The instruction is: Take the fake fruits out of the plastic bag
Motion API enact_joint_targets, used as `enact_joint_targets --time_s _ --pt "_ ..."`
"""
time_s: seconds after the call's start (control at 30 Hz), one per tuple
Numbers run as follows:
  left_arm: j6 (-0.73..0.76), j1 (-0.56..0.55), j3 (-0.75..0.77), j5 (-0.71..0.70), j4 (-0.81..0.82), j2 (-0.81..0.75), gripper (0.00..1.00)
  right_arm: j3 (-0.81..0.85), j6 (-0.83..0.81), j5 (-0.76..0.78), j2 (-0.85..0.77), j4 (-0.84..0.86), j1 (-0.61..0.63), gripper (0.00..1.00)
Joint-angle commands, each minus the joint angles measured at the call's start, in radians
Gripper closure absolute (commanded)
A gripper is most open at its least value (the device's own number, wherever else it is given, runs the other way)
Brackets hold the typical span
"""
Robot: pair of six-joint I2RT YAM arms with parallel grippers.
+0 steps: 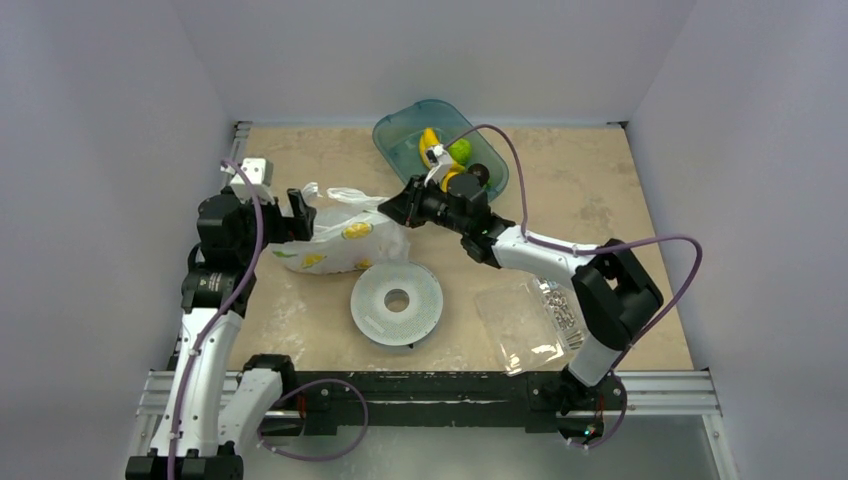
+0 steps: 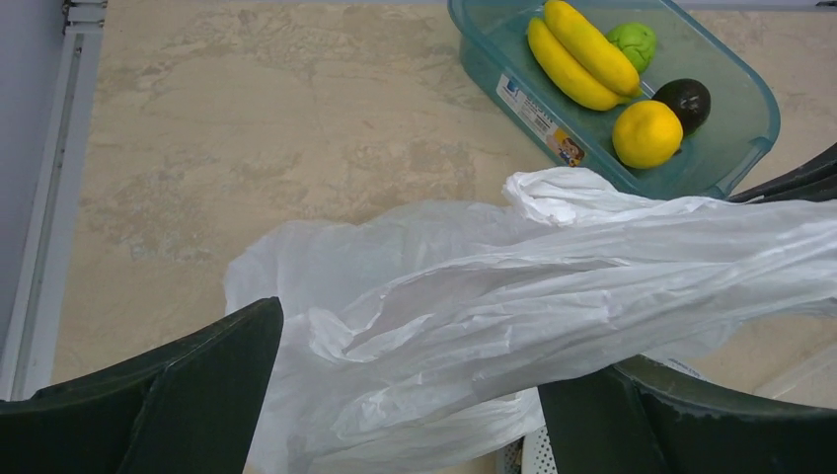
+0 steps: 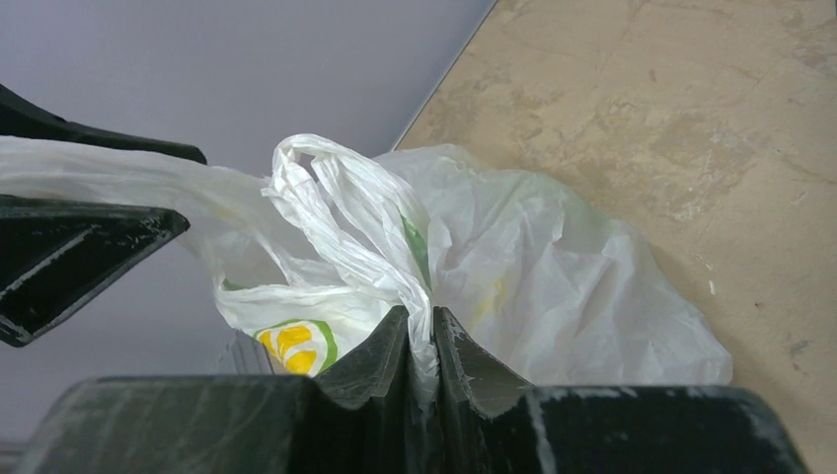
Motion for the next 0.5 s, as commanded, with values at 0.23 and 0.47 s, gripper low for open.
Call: enact_joint_targets --time_s 0.23,0.47 --pt "0.003 -0.005 0.143 0.093 0.065 0.053 0.49 0.139 -0.216 0.035 -0.069 -0.205 0.073 0.66" --pt "0.021 0.002 0.038 0.023 0.113 -0.046 1.00 0.340 -0.472 0.312 -0.033 -0.472 0.193 0.22"
